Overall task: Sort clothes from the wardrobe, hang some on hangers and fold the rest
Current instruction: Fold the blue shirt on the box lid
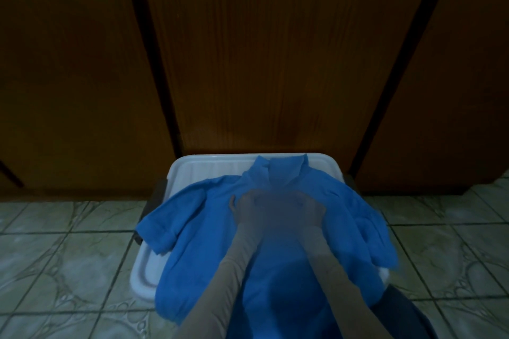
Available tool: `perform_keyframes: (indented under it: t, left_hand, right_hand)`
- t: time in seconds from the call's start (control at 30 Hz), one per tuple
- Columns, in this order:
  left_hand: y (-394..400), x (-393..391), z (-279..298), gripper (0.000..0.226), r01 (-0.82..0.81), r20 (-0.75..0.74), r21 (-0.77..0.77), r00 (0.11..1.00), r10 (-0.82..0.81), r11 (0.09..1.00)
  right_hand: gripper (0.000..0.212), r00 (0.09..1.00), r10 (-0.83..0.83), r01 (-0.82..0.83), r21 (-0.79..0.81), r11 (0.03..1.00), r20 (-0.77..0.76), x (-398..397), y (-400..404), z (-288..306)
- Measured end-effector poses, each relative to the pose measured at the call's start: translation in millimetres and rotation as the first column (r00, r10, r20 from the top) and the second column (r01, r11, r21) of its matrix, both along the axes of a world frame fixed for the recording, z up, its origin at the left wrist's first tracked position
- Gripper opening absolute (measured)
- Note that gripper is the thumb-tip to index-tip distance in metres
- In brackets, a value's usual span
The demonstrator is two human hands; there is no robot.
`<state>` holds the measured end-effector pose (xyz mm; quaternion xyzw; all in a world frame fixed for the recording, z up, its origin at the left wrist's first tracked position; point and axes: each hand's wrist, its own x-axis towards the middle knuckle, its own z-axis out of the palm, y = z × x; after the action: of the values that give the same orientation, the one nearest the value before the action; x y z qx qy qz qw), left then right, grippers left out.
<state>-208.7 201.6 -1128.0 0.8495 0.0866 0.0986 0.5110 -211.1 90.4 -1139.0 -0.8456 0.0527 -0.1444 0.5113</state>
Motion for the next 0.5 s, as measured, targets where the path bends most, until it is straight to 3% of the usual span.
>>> perform_keyframes:
  t: [0.3, 0.5]
  left_hand:
    - [-2.0, 1.4, -1.8, 0.032, -0.053, 0.027, -0.011, 0.998, 0.053, 0.999]
    - [-0.5, 1.7, -3.2, 0.014, 0.001, 0.019, 0.044, 1.0, -0.001, 0.999]
  right_hand:
    - [0.026, 0.999, 0.009, -0.008, 0.025, 1.0, -0.037, 2.1, 0.1, -0.1]
    - [0.012, 0.996, 0.002, -0.01, -0.089, 0.996, -0.091, 2.6, -0.6, 0.5]
